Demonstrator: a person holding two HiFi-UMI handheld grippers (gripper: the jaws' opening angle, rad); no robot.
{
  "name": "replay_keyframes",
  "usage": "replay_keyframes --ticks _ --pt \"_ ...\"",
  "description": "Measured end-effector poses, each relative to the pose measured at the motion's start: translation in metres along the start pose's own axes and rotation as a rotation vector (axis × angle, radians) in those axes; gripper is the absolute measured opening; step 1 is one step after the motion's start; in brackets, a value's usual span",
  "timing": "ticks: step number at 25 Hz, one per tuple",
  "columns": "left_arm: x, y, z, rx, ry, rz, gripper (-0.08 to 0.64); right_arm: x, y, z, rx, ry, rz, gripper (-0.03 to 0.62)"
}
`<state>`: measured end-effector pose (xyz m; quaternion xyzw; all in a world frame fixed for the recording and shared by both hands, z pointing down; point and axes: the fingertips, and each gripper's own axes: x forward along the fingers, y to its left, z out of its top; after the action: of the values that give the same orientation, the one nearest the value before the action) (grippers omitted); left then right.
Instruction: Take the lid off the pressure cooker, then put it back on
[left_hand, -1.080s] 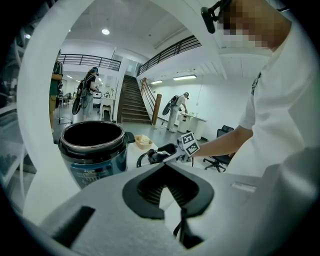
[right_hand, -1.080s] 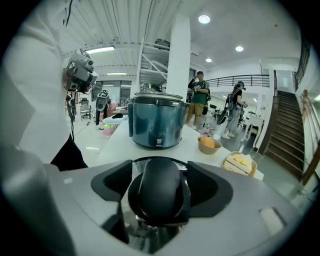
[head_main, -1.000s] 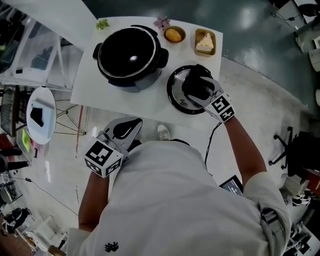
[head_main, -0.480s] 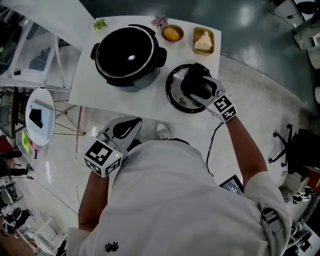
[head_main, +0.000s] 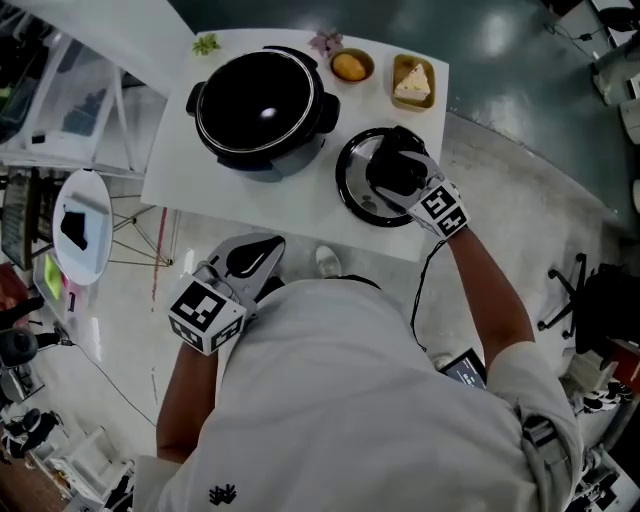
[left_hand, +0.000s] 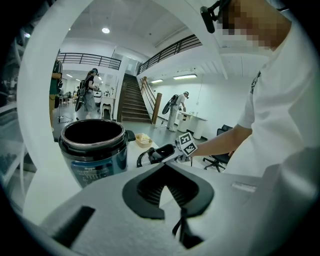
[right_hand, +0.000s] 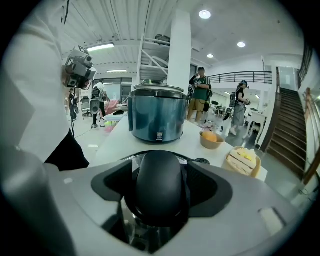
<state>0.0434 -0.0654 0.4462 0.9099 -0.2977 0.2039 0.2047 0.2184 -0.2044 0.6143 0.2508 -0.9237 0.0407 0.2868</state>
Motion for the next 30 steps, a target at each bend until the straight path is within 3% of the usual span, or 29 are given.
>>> replay_keyframes --ticks 13,30 --pt "-0.011 0.005 -0.005 -0.021 0.001 0.030 0.006 0.012 -0.001 -0.007 0.011 0.020 0.026 0.299" --pt "-0.012 0.005 -0.005 -0.010 -0.008 0.031 0.006 0.013 -0.001 -0.008 0.031 0.052 0.015 0.291"
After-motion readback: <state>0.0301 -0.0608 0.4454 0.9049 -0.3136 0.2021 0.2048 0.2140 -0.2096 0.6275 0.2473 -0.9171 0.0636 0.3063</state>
